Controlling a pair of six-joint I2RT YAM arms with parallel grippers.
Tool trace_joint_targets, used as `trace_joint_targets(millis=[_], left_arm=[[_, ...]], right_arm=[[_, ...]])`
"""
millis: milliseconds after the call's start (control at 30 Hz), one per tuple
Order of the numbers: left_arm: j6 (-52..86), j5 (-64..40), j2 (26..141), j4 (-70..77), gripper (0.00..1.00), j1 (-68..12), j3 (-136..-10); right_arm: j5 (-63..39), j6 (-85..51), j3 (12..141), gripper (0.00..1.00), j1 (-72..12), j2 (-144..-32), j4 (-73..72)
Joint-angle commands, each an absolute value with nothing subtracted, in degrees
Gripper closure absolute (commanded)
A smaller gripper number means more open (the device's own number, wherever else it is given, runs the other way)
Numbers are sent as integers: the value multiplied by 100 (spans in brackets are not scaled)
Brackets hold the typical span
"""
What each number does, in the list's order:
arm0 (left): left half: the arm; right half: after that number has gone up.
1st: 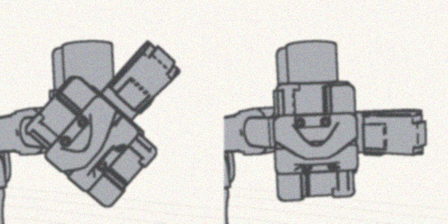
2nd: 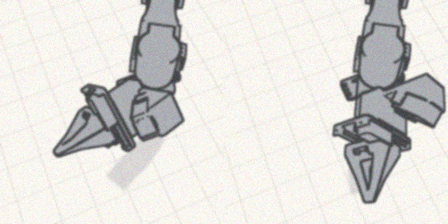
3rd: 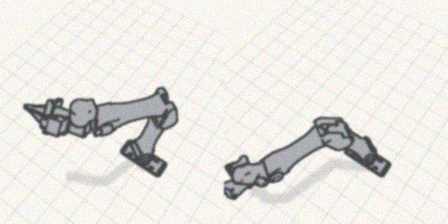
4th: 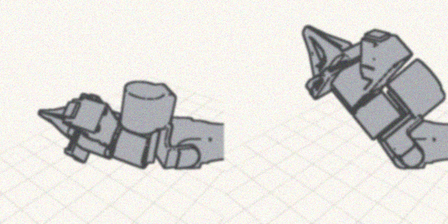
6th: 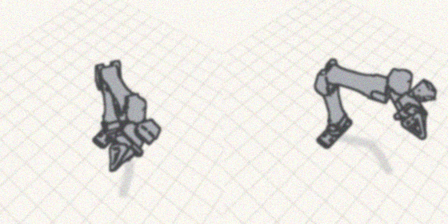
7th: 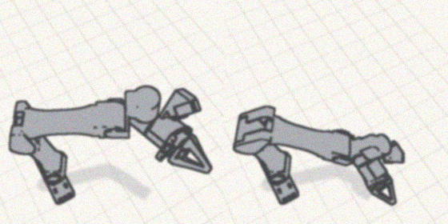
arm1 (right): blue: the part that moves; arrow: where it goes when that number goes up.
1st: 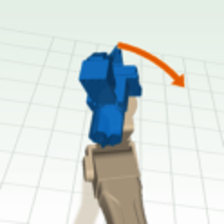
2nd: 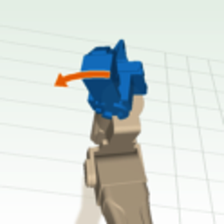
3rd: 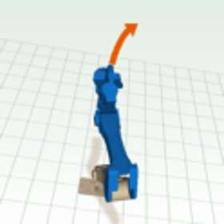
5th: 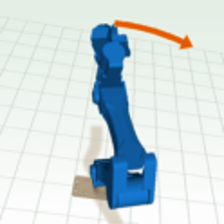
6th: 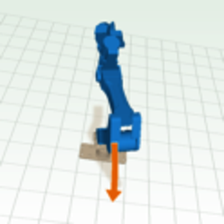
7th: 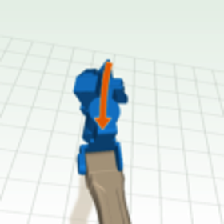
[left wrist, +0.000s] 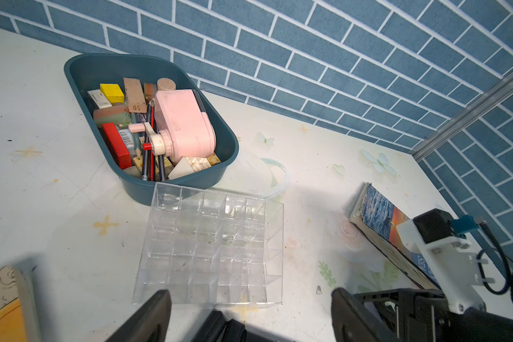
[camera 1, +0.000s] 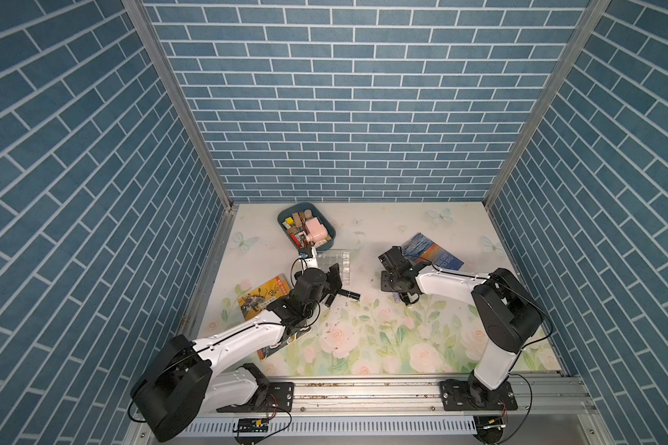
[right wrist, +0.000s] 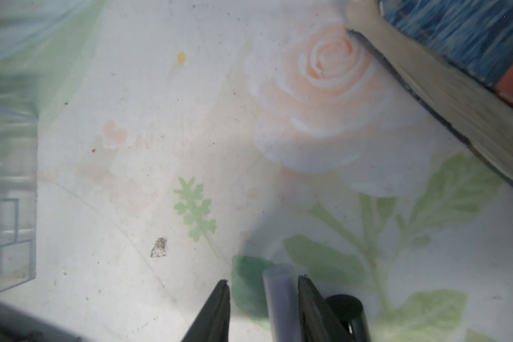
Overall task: Arrange the lipsticks in the organizer
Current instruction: Pick up the lipstick at the center of the board.
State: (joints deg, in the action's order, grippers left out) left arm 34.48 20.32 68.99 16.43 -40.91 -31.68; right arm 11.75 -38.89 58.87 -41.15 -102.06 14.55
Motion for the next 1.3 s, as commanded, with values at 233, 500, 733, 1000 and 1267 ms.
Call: trace_joint_targets(millis=[233,500,733,1000,1267], left_arm=[[3376,1986,6858,1580,11,-4096,-3196],[3484,1731,6846,1083,11,-3963,-3463],[3500,904,6758,606,11,-3452,-3665],[3348,-77,6379,181,6,-3207,-3478],[3812,-1697,5543,2065,27,-3182,-2234]], right_arm=[[1376,-4154,5927,63,-4140,-10320,1536],[1428,-4185,5950,71,-4144,-10501,1400],[1370,-4177,5956,79,-4148,-10499,1328],[781,-4119,5903,84,-4206,-9904,405],[196,-3964,5664,87,-4565,-9193,-1447]])
